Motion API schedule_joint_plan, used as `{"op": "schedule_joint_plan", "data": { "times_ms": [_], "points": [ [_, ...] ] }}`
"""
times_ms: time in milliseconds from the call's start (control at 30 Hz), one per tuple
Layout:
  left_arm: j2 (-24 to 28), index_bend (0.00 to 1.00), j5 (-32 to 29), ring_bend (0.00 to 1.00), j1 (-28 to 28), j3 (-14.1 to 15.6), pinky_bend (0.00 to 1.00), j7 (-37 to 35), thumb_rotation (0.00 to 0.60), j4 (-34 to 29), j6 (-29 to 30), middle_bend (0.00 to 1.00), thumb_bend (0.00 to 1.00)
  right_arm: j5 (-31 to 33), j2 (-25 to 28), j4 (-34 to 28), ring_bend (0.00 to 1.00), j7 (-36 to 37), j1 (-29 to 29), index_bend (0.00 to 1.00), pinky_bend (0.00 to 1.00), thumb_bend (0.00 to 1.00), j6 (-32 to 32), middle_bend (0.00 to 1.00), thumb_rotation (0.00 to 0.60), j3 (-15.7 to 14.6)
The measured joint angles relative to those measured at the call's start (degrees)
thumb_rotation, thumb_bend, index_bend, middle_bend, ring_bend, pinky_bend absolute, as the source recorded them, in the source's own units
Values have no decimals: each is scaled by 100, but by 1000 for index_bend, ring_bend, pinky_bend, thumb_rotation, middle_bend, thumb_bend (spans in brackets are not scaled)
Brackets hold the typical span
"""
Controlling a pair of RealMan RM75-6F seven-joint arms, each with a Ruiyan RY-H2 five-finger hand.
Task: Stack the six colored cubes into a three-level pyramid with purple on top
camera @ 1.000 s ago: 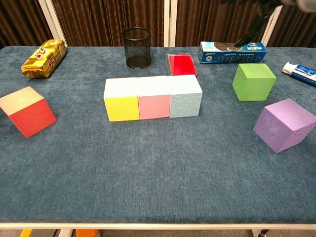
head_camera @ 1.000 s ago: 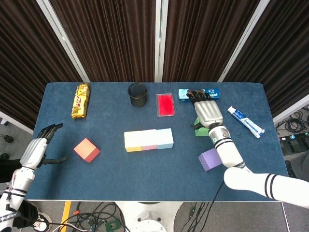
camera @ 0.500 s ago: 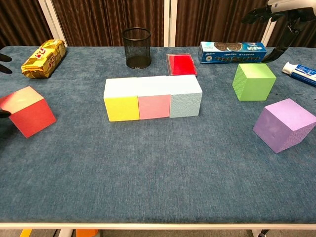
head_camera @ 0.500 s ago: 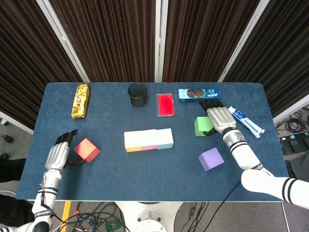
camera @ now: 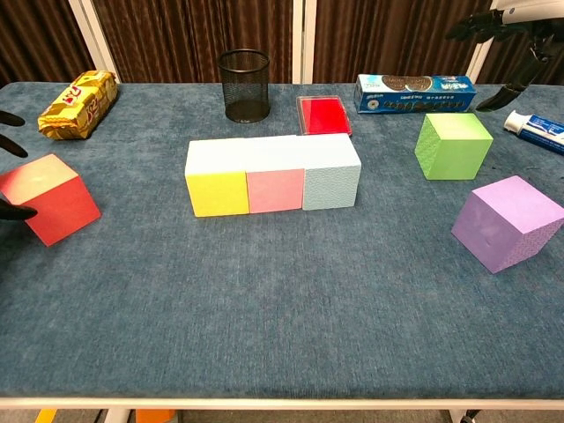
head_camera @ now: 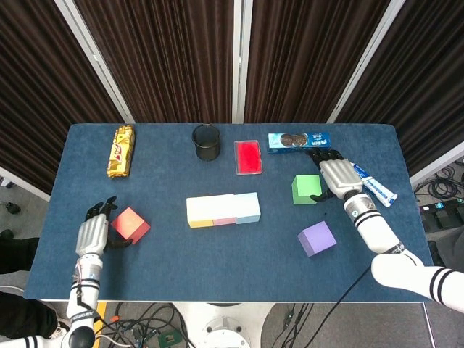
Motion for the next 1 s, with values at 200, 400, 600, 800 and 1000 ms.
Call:
{"op": "schedule_joint_plan", "data": {
  "times_ms": [200, 400, 600, 800, 1000],
  "points": [
    [-179, 75, 52, 16, -55, -82, 76, -152, 600, 244, -92, 322, 111, -90, -92, 154, 0, 123, -53, 0, 0, 73, -60, 0, 600, -64],
    [-243, 83, -9, 102, -99, -163, 109, -52, 600, 365, -61, 479, 214, -31, -105, 206, 0, 163, -47, 0, 0, 73, -61, 0, 600, -76],
    [-170, 90, 246, 133, -91, -203, 127, -147, 600, 365, 6, 530, 294, -25, -37, 136, 0, 196, -55, 0, 0, 73, 2, 0, 600, -48],
    [444, 89, 1098, 133, -148, -266, 148, -684, 600, 251, -225, 538, 295, -48, 104, 22, 0, 268, -103, 0, 0, 73, 98, 0, 600, -4],
    [1367, 88, 2025, 133, -438, -347, 149, -1692, 600, 89, -1206, 538, 295, -109, 241, 15, 0, 419, -220, 0, 0, 70, 156, 0, 600, 22]
  ]
}}
